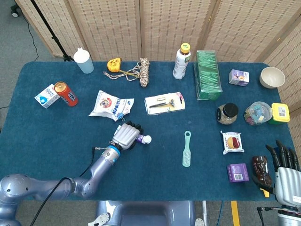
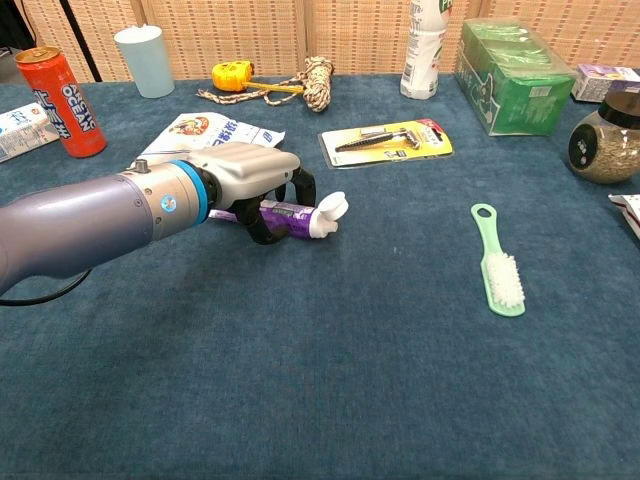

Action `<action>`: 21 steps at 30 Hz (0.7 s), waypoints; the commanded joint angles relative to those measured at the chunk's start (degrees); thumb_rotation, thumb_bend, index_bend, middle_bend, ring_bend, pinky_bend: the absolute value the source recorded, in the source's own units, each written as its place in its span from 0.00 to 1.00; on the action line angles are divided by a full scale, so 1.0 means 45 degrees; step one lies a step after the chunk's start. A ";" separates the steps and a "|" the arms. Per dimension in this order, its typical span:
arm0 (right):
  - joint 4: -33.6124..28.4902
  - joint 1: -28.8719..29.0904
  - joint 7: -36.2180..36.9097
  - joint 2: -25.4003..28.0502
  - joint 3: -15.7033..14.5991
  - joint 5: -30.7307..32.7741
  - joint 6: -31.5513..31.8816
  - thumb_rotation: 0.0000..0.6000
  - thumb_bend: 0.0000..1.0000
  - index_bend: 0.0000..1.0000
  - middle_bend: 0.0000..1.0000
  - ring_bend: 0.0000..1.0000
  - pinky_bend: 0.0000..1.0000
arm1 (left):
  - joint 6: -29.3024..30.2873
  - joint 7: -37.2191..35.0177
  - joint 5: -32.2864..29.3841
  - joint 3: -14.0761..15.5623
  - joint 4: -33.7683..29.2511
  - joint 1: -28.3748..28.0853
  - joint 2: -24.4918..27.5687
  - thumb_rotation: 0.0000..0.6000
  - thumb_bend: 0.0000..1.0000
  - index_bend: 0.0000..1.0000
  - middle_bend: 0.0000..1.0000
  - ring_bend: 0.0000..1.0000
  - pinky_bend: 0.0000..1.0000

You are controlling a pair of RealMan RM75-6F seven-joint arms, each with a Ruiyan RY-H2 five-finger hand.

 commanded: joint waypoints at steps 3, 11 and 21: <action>-0.0014 0.0012 -0.0026 -0.0005 0.0001 -0.0014 -0.0015 1.00 0.04 0.13 0.01 0.01 0.00 | 0.0072 -0.0032 0.0026 0.0004 0.0001 0.0099 -0.0013 1.00 0.44 0.36 0.30 0.30 0.21; -0.0039 0.0017 -0.0084 -0.0020 -0.0012 -0.0020 -0.0033 1.00 0.04 0.13 0.01 0.00 0.00 | 0.0024 -0.0038 0.0040 0.0013 0.0076 0.0190 -0.0081 1.00 0.45 0.39 0.33 0.33 0.28; -0.0068 0.0017 -0.0093 -0.0027 0.0004 -0.0039 -0.0007 1.00 0.04 0.12 0.01 0.00 0.00 | -0.0064 -0.0020 0.0029 -0.0041 0.0189 0.0234 -0.0159 1.00 0.49 0.46 0.39 0.38 0.41</action>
